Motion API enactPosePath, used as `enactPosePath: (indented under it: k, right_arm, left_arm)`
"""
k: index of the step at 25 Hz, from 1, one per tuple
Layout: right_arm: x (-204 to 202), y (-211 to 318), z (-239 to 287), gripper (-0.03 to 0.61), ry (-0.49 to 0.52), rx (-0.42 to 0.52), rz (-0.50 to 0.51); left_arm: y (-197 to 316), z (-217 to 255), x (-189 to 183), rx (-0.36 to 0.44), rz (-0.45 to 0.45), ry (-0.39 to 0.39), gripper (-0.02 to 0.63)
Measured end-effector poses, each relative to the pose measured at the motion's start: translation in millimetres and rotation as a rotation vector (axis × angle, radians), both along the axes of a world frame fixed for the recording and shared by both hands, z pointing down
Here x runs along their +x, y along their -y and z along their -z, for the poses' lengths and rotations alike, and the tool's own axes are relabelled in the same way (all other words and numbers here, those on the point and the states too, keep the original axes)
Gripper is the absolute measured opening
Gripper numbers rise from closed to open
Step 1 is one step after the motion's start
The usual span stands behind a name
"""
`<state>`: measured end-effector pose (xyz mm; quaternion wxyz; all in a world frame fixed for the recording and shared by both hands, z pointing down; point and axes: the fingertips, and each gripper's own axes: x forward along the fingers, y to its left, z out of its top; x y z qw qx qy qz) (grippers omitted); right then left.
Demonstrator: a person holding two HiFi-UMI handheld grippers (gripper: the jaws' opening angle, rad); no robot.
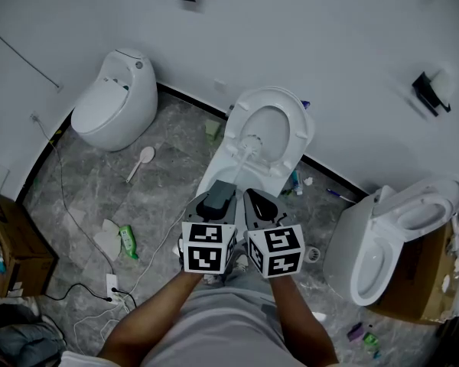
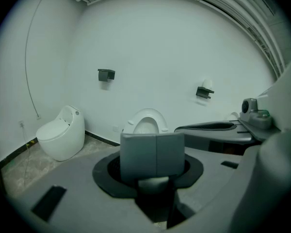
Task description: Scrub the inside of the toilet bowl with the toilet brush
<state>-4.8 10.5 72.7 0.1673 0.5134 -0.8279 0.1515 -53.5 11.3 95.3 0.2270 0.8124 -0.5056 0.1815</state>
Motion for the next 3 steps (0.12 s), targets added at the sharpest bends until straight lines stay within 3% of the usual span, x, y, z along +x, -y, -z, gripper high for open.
enactPosePath:
  k: [3]
  right_arm:
    - [-1.6,3.8,1.5,-0.002,-0.003,0.007,-0.002]
  left_arm:
    - [3.5,0.5,-3.0,0.002,-0.001,-0.001,0.156]
